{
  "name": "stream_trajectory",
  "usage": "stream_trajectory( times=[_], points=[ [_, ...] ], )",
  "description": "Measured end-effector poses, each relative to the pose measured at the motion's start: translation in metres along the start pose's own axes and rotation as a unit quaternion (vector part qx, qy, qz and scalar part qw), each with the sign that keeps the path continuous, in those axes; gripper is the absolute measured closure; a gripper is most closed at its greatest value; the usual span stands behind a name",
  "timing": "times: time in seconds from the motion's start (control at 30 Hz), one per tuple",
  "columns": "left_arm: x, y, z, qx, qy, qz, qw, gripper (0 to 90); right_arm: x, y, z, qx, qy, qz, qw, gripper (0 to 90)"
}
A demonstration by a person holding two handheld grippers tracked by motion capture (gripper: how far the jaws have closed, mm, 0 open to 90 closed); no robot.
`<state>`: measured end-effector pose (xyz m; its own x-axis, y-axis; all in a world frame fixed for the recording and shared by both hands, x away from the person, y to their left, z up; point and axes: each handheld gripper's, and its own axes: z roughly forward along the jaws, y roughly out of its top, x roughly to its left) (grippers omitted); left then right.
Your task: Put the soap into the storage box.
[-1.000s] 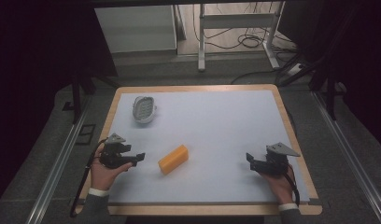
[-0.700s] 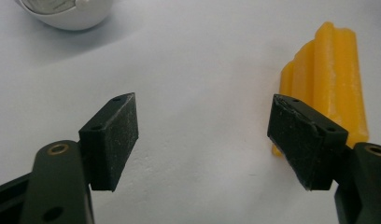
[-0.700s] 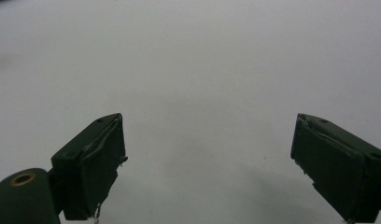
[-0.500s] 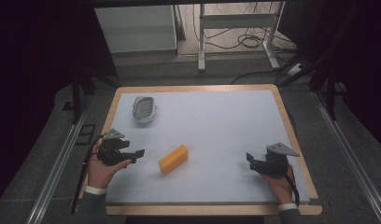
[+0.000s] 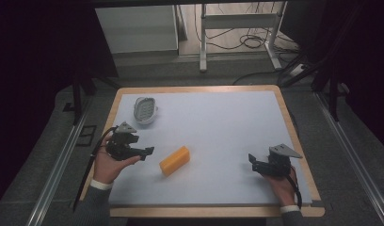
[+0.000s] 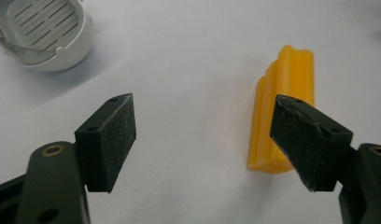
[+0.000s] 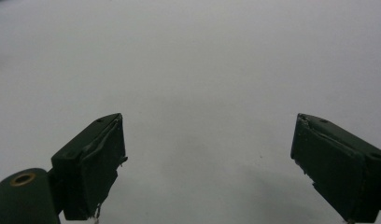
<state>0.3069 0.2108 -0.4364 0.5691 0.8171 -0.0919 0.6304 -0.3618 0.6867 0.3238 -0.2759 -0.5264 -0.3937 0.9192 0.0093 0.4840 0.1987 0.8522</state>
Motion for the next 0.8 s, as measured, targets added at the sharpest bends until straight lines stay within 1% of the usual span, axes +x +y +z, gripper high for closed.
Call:
stream_trajectory(
  times=[0.03,0.13,0.23,0.33,0.43,0.57,0.63,0.8],
  points=[
    [-0.003,0.003,0.001,0.002,-0.001,0.005,1.0,22.9,0.0,0.0,0.0,0.0,-0.001,0.0,1.0,10.3],
    [-0.005,0.005,0.001,0.004,-0.004,0.009,0.9999,22.7,0.0,0.0,0.0,0.0,-0.002,-0.001,1.0,10.3],
    [-0.01,0.01,0.004,0.016,-0.007,0.02,0.9997,22.7,0.0,0.0,0.0,-0.002,-0.003,-0.002,1.0,10.3],
    [-0.013,0.011,0.006,0.019,-0.009,0.024,0.9995,22.5,0.0,0.0,-0.001,-0.004,-0.003,0.001,1.0,10.3],
    [-0.017,0.015,0.01,0.024,-0.013,0.034,0.9991,22.5,0.0,0.0,-0.001,-0.004,-0.002,0.001,1.0,10.3],
    [-0.021,0.017,0.014,0.028,-0.013,0.036,0.9989,22.3,0.0,0.0,-0.001,-0.004,-0.003,0.002,1.0,10.3],
    [-0.024,0.019,0.018,0.03,-0.015,0.044,0.9985,22.3,0.0,0.0,-0.001,-0.004,-0.003,0.001,1.0,10.3],
    [-0.03,0.023,0.022,0.035,-0.018,0.052,0.9979,22.1,0.0,0.0,-0.001,-0.004,-0.004,0.001,1.0,10.3]
  ],
)
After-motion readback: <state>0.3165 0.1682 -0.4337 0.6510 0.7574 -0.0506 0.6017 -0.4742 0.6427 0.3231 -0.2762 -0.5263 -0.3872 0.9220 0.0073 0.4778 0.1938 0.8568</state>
